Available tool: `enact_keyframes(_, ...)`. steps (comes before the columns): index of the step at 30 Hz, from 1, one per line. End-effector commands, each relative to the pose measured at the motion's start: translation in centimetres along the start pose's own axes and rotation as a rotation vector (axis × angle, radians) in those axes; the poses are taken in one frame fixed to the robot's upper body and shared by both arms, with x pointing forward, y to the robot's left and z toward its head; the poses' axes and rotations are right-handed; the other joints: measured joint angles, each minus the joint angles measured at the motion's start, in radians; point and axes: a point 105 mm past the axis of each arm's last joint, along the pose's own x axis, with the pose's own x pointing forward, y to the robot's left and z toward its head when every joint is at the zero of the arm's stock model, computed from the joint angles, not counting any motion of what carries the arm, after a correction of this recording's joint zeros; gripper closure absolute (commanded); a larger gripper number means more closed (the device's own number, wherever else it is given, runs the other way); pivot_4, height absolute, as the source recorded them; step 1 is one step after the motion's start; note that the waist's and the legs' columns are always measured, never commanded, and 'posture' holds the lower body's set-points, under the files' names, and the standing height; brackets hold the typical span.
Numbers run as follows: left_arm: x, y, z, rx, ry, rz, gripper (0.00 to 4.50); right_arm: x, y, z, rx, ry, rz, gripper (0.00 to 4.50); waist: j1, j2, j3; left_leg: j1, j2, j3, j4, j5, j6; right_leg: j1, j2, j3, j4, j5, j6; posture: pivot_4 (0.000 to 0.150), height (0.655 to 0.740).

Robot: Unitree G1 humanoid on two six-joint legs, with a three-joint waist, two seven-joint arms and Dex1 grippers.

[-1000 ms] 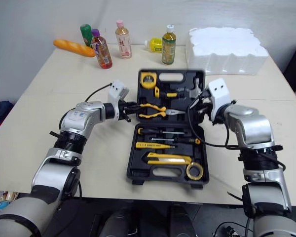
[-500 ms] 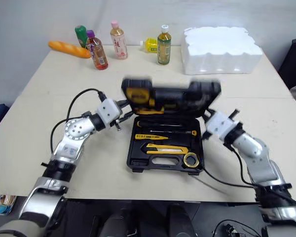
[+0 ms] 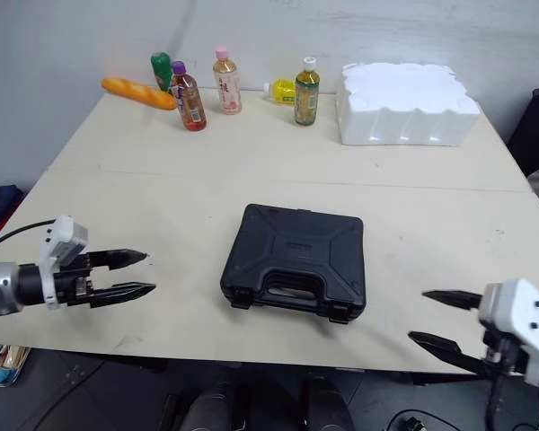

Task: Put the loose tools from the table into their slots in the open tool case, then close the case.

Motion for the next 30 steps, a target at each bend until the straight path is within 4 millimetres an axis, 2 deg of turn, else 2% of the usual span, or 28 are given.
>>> enact_keyframes(1,0.2,2.4,1.4,0.045,-0.053,0.082,0.15,0.2,1.3,-1.7,0.100,0.018,0.077,1.24,0.007,0.000,0.000,0.000,0.000,0.000,-0.001,0.000,0.000,0.000,0.000,0.000,-0.001,0.000,0.000,0.150,0.7355)
enact_keyframes(2,1.0,3.0,1.8,0.065,-0.066,0.093,0.15,0.6,1.6,-1.7,0.112,0.016,0.102,1.24,0.011,0.001,0.000,0.000,0.000,0.000,-0.001,0.000,0.000,-0.001,0.000,-0.001,0.000,0.000,0.000,0.150,0.7355)
enact_keyframes(4,2.2,3.7,2.3,0.086,-0.080,0.107,0.72,1.2,1.7,-1.6,0.124,0.003,0.118,1.80,0.018,0.001,0.000,-0.001,-0.002,0.001,-0.003,-0.001,0.000,-0.004,-0.001,-0.001,0.004,0.000,0.003,0.150,0.7355)
enact_keyframes(5,2.9,4.0,2.5,0.096,-0.081,0.110,1.01,1.5,1.7,-1.5,0.131,0.000,0.131,2.16,0.019,0.001,0.000,-0.002,-0.003,0.001,-0.002,-0.002,0.000,-0.005,-0.002,-0.001,0.006,0.004,0.011,0.150,0.7355)
enact_keyframes(6,4.4,4.5,3.0,0.107,-0.087,0.104,1.39,2.3,2.0,-1.7,0.129,0.010,0.169,2.54,0.020,0.001,0.000,-0.002,-0.003,0.002,-0.001,-0.001,0.001,-0.006,-0.001,0.000,0.007,0.004,0.013,0.150,0.7355)
enact_keyframes(7,5.5,4.7,3.4,0.117,-0.088,0.098,1.96,2.8,2.3,-1.9,0.127,0.018,0.196,3.22,0.021,0.000,0.000,-0.003,-0.003,0.002,0.000,0.000,0.001,-0.007,-0.001,0.000,0.008,0.003,0.014,0.150,0.7355)
enact_keyframes(8,6.5,5.0,3.8,0.123,-0.088,0.097,2.40,3.3,2.5,-2.0,0.124,0.025,0.221,3.68,0.022,-0.001,-0.001,-0.006,-0.003,0.002,0.002,0.000,0.001,-0.010,0.000,0.000,0.009,0.002,0.016,0.150,0.7355)
enact_keyframes(10,7.9,5.5,4.4,0.130,-0.089,0.097,3.32,4.1,2.6,-2.1,0.122,0.031,0.245,4.50,0.024,-0.001,-0.001,-0.016,-0.003,0.002,0.007,0.003,0.001,-0.018,0.002,-0.001,0.013,0.002,0.017,0.150,0.7355)
enact_keyframes(11,8.5,5.8,4.7,0.133,-0.091,0.097,3.78,4.4,2.6,-2.2,0.123,0.033,0.253,4.50,0.024,-0.001,0.000,-0.018,-0.003,0.002,0.011,0.003,0.001,-0.020,0.003,-0.002,0.014,0.002,0.018,0.150,0.7355)
enact_keyframes(12,10.1,6.2,5.5,0.131,-0.101,0.100,4.24,5.2,2.4,-2.4,0.120,0.035,0.259,4.50,0.025,-0.001,0.000,-0.019,-0.003,0.002,0.014,0.003,0.001,-0.020,0.004,-0.004,0.015,0.001,0.019,0.150,0.7355)
enact_keyframes(13,12.5,6.6,7.0,0.131,-0.122,0.100,4.43,6.2,2.2,-2.7,0.117,0.044,0.276,4.50,0.026,-0.002,0.000,-0.019,-0.004,0.002,0.018,0.001,0.001,-0.019,0.008,-0.007,0.016,0.001,0.020,0.150,0.7355)
enact_keyframes(14,14.3,6.6,8.1,0.134,-0.130,0.097,4.43,7.0,2.0,-3.0,0.113,0.052,0.288,4.50,0.029,-0.004,0.002,-0.019,-0.004,0.002,0.021,0.001,0.001,-0.017,0.014,-0.009,0.016,0.003,0.022,0.150,0.7355)
enact_keyframes(16,17.6,6.8,10.1,0.165,-0.117,0.108,4.43,8.2,1.2,-3.9,0.092,0.093,0.290,4.50,0.042,-0.004,0.003,-0.024,-0.005,-0.002,0.027,0.001,0.007,-0.018,0.014,-0.010,0.015,0.009,0.027,0.150,0.7355)
enact_keyframes(18,18.9,6.8,10.5,0.219,-0.084,0.108,4.43,8.8,0.4,-4.2,0.080,0.115,0.282,4.50,0.044,-0.004,0.003,-0.030,-0.004,-0.001,0.034,-0.002,0.016,-0.020,0.013,-0.010,0.013,0.015,0.028,0.150,0.7355)
enact_keyframes(21,20.6,6.2,11.2,0.242,-0.073,0.082,4.43,9.5,-1.0,-3.6,0.064,0.096,0.258,4.50,0.023,-0.003,0.002,-0.030,-0.002,0.003,0.034,-0.004,0.018,-0.021,0.008,-0.009,0.013,0.016,0.029,0.150,0.7355)
enact_keyframes(24,21.5,5.8,11.1,0.290,-0.039,0.068,4.43,9.9,-2.0,-3.3,0.038,0.092,0.241,4.50,0.022,-0.003,0.002,-0.033,-0.003,0.007,0.035,-0.002,0.016,-0.027,0.007,-0.007,0.015,0.015,0.030,0.150,0.7355)
enact_keyframes(30,21.6,4.7,10.3,0.328,-0.010,-0.047,4.43,10.0,-3.2,-3.0,0.013,0.081,0.205,4.50,0.023,-0.003,0.002,-0.038,-0.004,0.009,0.038,0.001,0.011,-0.035,0.010,-0.006,0.020,0.015,0.031,0.150,0.7355)
